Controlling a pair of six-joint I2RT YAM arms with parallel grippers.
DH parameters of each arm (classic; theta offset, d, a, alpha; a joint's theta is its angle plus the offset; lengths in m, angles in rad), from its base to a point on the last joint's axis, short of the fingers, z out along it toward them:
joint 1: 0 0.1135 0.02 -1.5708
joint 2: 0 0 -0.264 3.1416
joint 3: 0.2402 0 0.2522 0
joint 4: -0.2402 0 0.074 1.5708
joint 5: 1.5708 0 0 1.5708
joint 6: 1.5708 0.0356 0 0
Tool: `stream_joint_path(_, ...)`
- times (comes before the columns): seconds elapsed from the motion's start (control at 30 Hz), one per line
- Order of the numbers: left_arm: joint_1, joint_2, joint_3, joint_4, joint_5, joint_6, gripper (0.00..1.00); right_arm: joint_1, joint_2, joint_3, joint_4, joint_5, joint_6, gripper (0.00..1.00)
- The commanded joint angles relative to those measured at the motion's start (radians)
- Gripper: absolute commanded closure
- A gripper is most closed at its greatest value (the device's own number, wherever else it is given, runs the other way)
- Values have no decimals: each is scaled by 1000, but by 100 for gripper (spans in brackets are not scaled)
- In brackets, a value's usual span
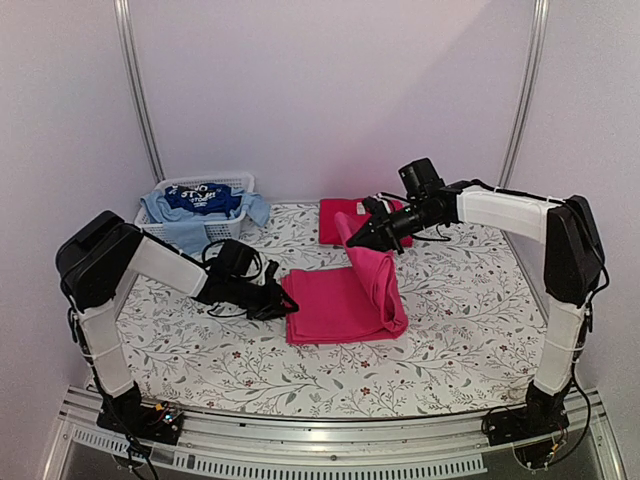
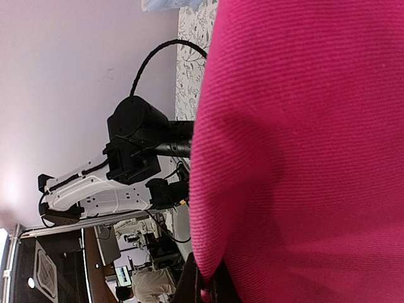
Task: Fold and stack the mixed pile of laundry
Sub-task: Fold the 1/2-rectangle-folded trousers at the center of the board.
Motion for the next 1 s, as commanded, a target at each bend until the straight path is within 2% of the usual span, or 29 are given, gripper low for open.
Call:
stream_joint_path(0.0,-27,47,-11,2,-8,-2,77,47,117,137,-2,1,0,100)
stream_joint_path(0.17,-28,51,-23,17,-4,-3,77,98,225,177,97,-33,72,100)
stream_joint_path(0.33,-28,57,-44,39,1,-9,77,146,330,246,126,-69,102,100)
stream_joint_path(0.53,-28,68,-61,60,6,-8,77,181,387,259,240,-90,204,100)
stream_joint_path(0.87,-26,94,-38,51,17,-4,75,223,504,255,515,-107,421,100)
stream_joint_path(0.9,-25,85,-40,42,15,-6,71,222,506,252,538,-104,447,98)
stream_joint_path(0.97,-18,51,-54,11,1,-5,59,220,512,260,554,-104,458,77)
